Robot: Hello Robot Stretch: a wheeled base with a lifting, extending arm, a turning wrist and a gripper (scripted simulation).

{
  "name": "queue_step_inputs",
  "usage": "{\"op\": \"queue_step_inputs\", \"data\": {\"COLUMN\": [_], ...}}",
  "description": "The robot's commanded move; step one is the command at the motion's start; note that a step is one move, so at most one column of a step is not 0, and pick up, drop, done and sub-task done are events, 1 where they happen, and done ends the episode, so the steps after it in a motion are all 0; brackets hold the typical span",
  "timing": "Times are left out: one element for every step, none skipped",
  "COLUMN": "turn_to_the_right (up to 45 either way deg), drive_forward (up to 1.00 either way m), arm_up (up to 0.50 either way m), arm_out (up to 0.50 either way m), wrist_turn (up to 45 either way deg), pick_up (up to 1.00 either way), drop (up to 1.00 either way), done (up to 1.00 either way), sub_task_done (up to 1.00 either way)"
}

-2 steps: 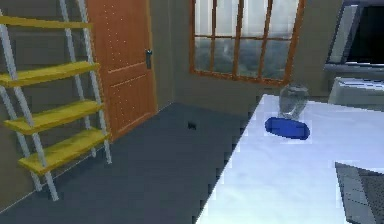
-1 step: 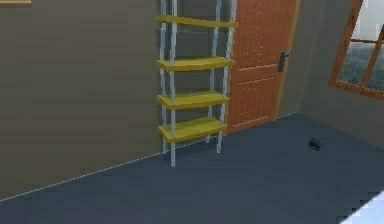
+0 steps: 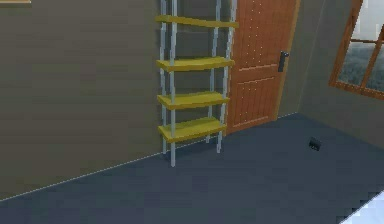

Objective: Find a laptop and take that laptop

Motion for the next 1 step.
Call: {"op": "queue_step_inputs", "data": {"turn_to_the_right": [0.0], "drive_forward": [0.0], "arm_up": [0.36], "arm_out": [0.0], "wrist_turn": [0.0], "pick_up": [0.0], "drop": [0.0], "done": [0.0], "sub_task_done": [0.0]}}
